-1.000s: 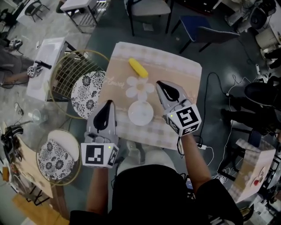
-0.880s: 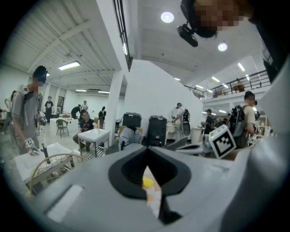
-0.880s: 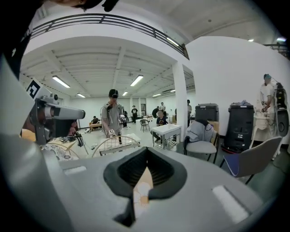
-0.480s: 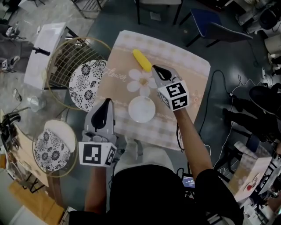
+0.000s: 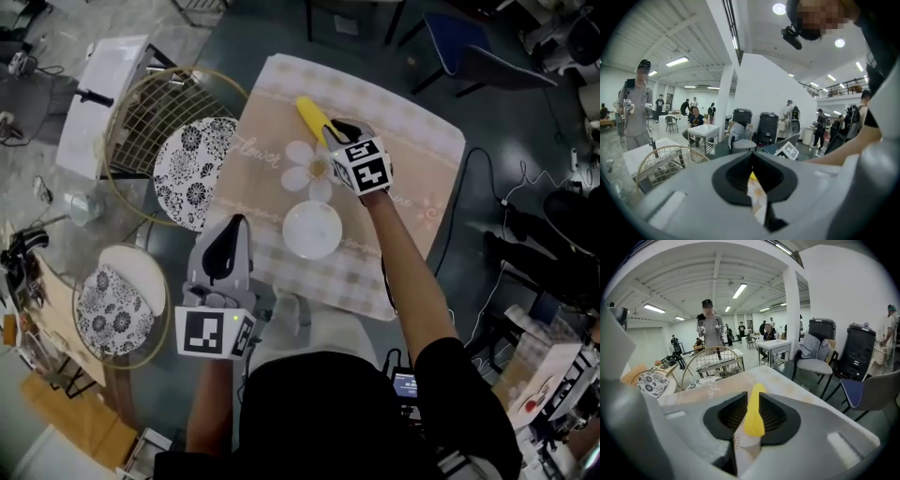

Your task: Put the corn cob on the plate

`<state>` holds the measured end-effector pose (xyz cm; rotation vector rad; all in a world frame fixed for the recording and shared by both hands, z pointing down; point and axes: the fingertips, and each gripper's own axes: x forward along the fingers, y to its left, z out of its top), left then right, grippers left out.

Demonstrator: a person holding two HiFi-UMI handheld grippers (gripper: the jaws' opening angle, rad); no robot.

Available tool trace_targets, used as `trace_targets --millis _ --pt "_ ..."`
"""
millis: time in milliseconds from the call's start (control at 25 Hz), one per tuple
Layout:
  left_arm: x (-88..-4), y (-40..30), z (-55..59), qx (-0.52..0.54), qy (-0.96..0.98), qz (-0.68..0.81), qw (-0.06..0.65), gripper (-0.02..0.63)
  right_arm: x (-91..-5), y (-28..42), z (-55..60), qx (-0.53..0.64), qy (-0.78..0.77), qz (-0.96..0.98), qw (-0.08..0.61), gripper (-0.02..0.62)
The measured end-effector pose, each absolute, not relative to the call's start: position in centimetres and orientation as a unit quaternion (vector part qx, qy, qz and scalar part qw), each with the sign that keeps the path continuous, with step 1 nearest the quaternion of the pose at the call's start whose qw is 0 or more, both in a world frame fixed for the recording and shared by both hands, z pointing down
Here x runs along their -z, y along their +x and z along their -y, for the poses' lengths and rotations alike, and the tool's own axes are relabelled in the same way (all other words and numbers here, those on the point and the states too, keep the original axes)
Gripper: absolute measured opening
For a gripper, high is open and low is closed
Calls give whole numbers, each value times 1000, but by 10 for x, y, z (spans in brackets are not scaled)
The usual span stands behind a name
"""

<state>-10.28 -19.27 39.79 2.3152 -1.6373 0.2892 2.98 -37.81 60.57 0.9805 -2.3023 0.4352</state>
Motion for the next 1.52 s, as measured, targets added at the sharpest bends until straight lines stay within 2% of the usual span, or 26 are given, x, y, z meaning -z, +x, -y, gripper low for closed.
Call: trace_targets --millis 480,600,720,1520 --pt "-413 -109 186 -107 788 586 156 8 -664 11 405 -185 349 845 362 192" --pt "-417 -114 185 -107 783 592 159 8 -679 7 408 -195 342 841 371 247" --pt "-421 -120 184 -109 777 599 161 8 -694 4 408 -203 335 837 382 266" --pt "-424 -133 167 -116 754 625 167 8 -712 3 416 -196 356 818 408 261"
